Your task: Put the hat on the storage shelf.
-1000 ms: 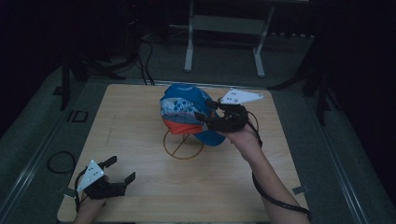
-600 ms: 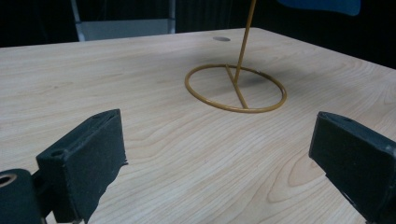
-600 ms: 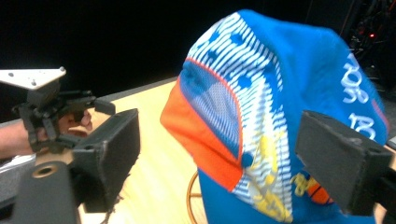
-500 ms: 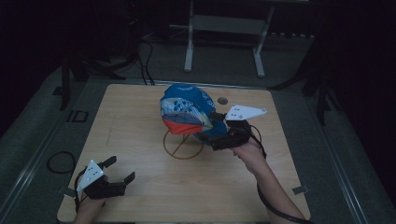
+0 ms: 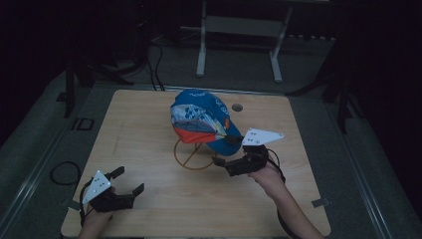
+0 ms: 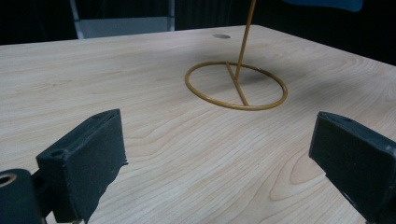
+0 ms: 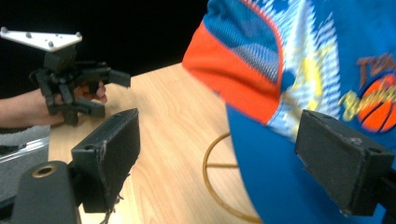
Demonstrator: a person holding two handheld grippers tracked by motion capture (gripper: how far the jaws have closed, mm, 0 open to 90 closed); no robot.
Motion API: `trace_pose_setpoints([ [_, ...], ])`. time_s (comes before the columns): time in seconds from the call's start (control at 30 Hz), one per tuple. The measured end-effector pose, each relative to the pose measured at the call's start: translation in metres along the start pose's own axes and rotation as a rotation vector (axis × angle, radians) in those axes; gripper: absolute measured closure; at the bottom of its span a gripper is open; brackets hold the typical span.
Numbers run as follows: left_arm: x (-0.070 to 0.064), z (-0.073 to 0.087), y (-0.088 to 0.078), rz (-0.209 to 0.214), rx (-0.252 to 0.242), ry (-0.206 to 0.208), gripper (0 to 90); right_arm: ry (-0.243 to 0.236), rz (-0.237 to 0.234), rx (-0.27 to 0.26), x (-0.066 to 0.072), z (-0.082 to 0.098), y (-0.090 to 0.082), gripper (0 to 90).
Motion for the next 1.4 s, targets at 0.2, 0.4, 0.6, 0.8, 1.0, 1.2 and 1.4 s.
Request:
trace_pose_setpoints([
  [0.2, 0.001, 0.0, -0.001, -0.002, 0.0, 0.004, 4.0, 0.008, -0.03, 0.024, 0.006, 0.019, 0.002, 14.0],
  [0.4, 0.001, 0.0, -0.001, -0.002, -0.004, 0.0, 4.0, -0.002, -0.05, 0.03, 0.012, 0.035, 0.002, 14.1],
  [0.6, 0.0, 0.0, 0.0, 0.005, -0.002, 0.007, 4.0, 0.002, -0.059, 0.042, 0.016, 0.054, 0.002, 14.1],
  [0.8, 0.001, 0.001, 0.0, 0.002, 0.0, 0.005, 3.9, 0.0, -0.081, 0.05, 0.023, 0.071, -0.002, 14.1],
  [1.0, -0.001, 0.0, 0.0, 0.009, 0.0, 0.014, 4.0, 0.008, -0.084, 0.085, 0.023, 0.094, -0.005, 14.1],
  [1.2, 0.0, 0.0, 0.0, 0.008, -0.001, 0.002, 4.0, 0.021, -0.065, 0.119, 0.016, 0.118, -0.011, 14.1],
  [1.4, -0.001, 0.001, 0.001, 0.01, 0.006, 0.007, 4.0, 0.037, -0.034, 0.163, 0.004, 0.143, -0.018, 14.1],
])
Point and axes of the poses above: each handheld gripper's, and its own axes: y roughly forward along the jaws, z roughly out of its underside, x roughly to its left, the point moved 7 cm from there along y, roughly forward along the jaws
